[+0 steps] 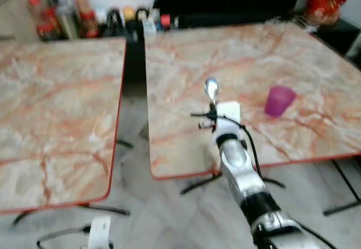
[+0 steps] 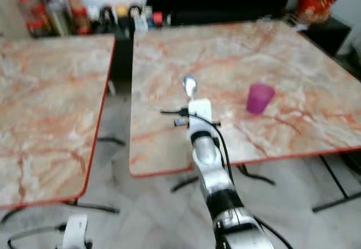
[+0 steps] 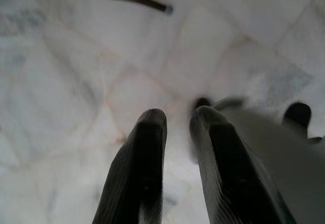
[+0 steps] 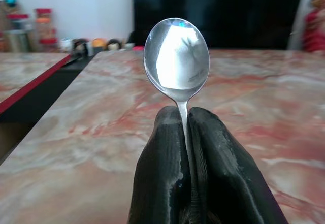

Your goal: Setting the table

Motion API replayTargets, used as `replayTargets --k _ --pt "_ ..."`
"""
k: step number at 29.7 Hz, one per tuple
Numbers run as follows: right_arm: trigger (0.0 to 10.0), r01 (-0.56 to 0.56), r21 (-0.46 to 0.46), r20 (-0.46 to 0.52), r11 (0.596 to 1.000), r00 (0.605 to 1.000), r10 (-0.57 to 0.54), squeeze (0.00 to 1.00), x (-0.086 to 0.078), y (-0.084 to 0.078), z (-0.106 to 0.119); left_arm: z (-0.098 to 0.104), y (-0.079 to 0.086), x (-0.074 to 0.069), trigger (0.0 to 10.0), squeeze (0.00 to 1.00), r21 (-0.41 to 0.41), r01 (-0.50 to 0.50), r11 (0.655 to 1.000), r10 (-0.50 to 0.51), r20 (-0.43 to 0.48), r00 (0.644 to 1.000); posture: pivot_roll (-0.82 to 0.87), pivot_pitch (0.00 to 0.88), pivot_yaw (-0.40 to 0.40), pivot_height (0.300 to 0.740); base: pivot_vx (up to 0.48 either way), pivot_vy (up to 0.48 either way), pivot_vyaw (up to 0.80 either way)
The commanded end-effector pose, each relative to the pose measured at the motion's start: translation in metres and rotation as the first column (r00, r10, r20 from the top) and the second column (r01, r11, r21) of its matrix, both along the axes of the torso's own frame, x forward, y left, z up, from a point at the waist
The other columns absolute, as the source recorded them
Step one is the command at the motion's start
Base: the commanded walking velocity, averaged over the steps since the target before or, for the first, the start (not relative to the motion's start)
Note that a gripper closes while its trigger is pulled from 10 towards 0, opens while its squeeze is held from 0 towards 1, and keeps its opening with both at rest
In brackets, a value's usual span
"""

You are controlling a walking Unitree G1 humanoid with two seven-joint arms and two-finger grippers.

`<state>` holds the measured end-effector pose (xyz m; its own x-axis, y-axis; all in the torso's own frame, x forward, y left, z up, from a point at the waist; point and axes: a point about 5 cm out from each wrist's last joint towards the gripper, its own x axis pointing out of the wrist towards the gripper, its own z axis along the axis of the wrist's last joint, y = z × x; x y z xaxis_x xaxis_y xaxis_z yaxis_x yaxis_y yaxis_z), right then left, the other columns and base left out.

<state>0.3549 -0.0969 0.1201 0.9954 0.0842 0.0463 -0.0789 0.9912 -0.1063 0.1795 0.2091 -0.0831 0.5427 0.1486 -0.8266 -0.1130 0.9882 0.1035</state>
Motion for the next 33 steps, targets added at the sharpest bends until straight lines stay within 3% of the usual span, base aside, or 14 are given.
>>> replayTargets --k 1,15,24,29,33 --pt "10.0 -0.031 0.012 0.025 0.999 0.999 0.031 0.00 0.0012 0.0119 0.0077 0.0015 0.0060 0.0009 10.0 0.00 0.010 -0.015 1.000 0.015 -0.001 1.000 -0.05 0.016 -0.006 0.740 0.000 0.480 0.00" --pt "10.0 -0.043 0.019 0.025 0.999 0.999 0.042 0.00 0.0003 0.0147 0.0072 0.0017 0.0080 0.0008 10.0 0.00 0.018 -0.018 1.000 0.018 -0.005 1.000 -0.05 0.016 -0.004 0.740 0.000 0.480 0.00" --pt "10.0 -0.056 -0.026 0.023 0.998 0.998 0.056 0.00 -0.0006 0.0147 0.0052 0.0018 0.0089 0.0004 10.0 0.00 0.021 -0.020 1.000 0.020 -0.007 1.000 -0.05 0.016 -0.003 0.740 0.000 0.480 0.05" --pt "10.0 -0.052 0.020 0.010 0.998 0.999 0.051 0.00 -0.0008 0.0147 0.0035 0.0018 0.0093 0.0003 10.0 0.00 0.022 -0.020 1.000 0.020 -0.007 1.000 -0.05 0.017 -0.002 0.740 0.000 0.480 0.38" --pt "10.0 -0.048 0.006 0.011 0.999 0.999 0.048 0.00 -0.0006 0.0141 0.0035 0.0018 0.0096 0.0002 10.0 0.00 0.022 -0.020 1.000 0.020 -0.007 1.000 -0.05 0.017 -0.001 0.740 0.000 0.480 0.00"
